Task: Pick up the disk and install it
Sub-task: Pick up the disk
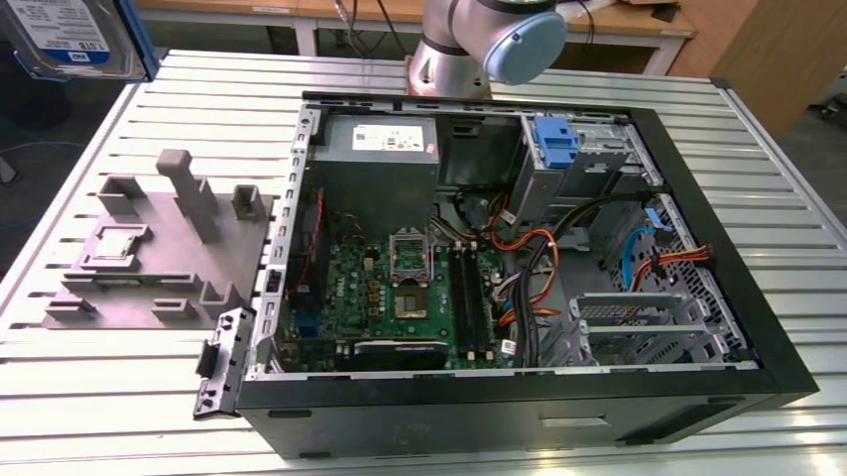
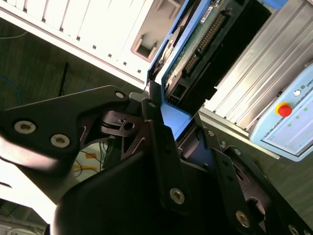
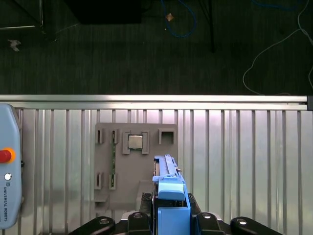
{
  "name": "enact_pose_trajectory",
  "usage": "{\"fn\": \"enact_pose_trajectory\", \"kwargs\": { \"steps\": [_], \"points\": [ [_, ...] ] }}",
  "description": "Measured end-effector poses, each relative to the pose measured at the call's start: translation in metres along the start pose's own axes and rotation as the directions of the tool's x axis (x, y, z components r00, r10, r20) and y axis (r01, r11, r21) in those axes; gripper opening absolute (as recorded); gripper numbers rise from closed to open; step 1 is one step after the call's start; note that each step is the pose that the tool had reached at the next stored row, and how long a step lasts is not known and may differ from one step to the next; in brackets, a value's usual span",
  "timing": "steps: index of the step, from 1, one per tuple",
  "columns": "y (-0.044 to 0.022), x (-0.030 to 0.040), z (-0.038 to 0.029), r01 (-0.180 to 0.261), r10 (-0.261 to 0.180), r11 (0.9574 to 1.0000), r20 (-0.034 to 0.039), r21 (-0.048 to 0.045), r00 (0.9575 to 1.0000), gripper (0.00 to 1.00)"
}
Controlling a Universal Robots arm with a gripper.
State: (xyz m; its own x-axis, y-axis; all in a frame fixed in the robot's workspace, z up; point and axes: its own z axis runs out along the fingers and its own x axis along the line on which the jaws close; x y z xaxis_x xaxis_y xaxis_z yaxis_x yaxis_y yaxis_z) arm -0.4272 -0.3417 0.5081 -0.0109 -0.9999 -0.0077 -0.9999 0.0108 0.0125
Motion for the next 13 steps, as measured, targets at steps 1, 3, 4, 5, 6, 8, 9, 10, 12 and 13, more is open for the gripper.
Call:
{"fn": "enact_pose_trajectory", "kwargs": {
  "steps": [1,3,4,5,6,8,9,10,12,13],
  "points": [
    [-0.0013,0.0000,0.0000,0.000,0.000,1.0000,0.0000,0.0000,1.0000,0.36],
    [-0.0034,-0.0001,0.0000,0.000,0.000,1.0000,0.0000,0.0000,1.0000,0.36],
    [-0.0046,-0.0001,0.0000,0.000,0.000,1.0000,0.0001,0.0001,1.0000,0.36],
    [-0.0060,-0.0001,-0.0001,0.000,0.000,1.0000,0.0000,0.0000,1.0000,0.36],
    [-0.0073,-0.0001,-0.0001,0.000,0.000,1.0000,0.0000,0.0000,1.0000,0.36],
    [-0.0092,-0.0001,-0.0001,0.000,0.000,1.0000,0.0000,0.0000,1.0000,0.36],
    [-0.0101,-0.0002,-0.0001,0.000,0.000,1.0000,0.0000,-0.0001,1.0000,0.36],
    [-0.0106,-0.0002,-0.0001,0.000,0.000,1.0000,0.0000,0.0000,1.0000,0.36],
    [-0.0108,-0.0001,-0.0001,0.000,0.000,1.0000,0.0000,0.0000,1.0000,0.36],
    [-0.0108,-0.0002,-0.0001,0.000,0.000,1.0000,0.0000,0.0000,1.0000,0.36]
  ]
}}
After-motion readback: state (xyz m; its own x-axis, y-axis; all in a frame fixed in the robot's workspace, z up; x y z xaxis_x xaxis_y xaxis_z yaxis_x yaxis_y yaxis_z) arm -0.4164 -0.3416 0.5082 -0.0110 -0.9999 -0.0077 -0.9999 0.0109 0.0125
